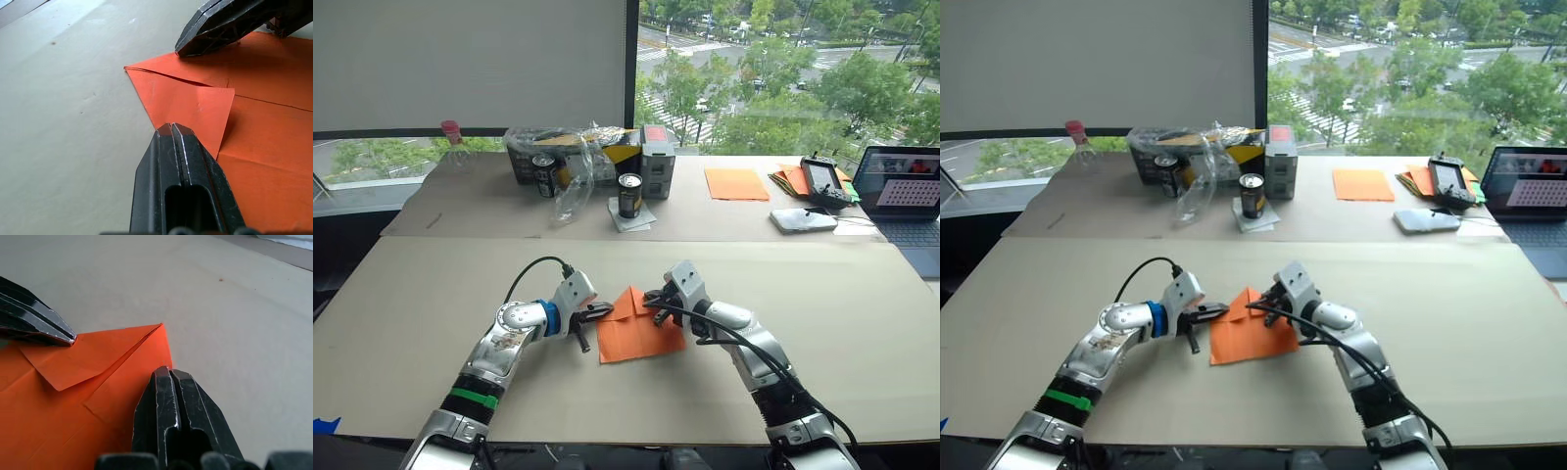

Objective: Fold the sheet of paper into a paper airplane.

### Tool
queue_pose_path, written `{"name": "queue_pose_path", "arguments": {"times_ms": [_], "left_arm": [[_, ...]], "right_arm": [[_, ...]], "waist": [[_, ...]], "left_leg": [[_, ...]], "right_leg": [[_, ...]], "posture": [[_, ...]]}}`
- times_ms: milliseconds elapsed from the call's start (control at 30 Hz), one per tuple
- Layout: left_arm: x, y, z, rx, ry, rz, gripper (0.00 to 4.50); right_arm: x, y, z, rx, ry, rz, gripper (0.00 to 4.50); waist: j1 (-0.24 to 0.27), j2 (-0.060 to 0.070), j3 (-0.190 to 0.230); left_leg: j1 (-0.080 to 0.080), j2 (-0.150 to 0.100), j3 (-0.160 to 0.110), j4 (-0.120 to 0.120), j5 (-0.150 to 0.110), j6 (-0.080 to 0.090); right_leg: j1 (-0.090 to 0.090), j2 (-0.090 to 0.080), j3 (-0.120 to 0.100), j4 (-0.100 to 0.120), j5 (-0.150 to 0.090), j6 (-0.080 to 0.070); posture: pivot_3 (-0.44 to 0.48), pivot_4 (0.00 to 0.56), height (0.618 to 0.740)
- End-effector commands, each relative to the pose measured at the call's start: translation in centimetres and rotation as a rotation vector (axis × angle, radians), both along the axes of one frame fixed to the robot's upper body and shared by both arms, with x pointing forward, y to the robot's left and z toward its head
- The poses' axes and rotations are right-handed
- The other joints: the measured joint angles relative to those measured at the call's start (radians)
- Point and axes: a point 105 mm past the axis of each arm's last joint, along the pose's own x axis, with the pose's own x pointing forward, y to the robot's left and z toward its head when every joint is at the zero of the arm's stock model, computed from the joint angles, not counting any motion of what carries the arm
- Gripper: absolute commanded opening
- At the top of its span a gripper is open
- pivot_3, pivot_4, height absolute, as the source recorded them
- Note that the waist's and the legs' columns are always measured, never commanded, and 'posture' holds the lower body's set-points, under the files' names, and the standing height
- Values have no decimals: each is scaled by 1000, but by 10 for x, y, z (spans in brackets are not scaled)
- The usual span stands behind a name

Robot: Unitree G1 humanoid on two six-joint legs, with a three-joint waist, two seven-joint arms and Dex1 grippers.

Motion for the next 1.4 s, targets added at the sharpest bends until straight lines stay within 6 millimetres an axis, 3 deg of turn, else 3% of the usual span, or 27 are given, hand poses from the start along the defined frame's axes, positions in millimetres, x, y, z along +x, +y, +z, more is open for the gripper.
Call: {"name": "queue_pose_path", "arguments": {"times_ms": [33,433,567,667,833,1100,1400], "left_arm": [[-4,-4,-11,17,35,-5,23],[6,-19,-8,-4,33,-20,23],[4,-28,-10,-9,51,-47,23],[3,-28,-15,3,75,-43,23],[4,-26,-18,14,78,-33,23],[11,-26,-14,-37,64,27,23],[25,-27,23,-237,54,98,23]], "right_arm": [[-6,-4,-14,-33,31,-21,0],[-6,-16,-15,-105,17,-65,0],[-4,-21,7,-60,-43,-77,0],[-8,-40,29,-37,-85,-88,0],[-11,-65,42,-67,-101,-115,0],[-23,-73,15,-168,-5,-65,0],[-24,-74,9,-181,9,-67,0]], "waist": [[0,0,0],[5,0,0],[6,0,0],[10,0,0],[5,0,0],[3,0,0],[1,0,0]], "left_leg": [[0,0,0,0,0,0],[0,0,0,0,0,0],[0,0,0,0,0,0],[-1,-1,0,0,0,0],[-1,-1,0,0,0,0],[-1,-1,0,0,0,0],[-1,0,0,0,0,0]], "right_leg": [[0,0,0,0,0,0],[1,0,0,-1,0,1],[1,0,0,-1,0,1],[1,0,0,-2,0,1],[1,0,0,-2,-1,1],[1,0,0,-2,-4,6],[1,0,0,-2,-4,6]], "posture": [[0,150,730],[0,150,730],[0,150,730],[0,150,730],[0,150,730],[0,150,730],[0,150,730]]}}
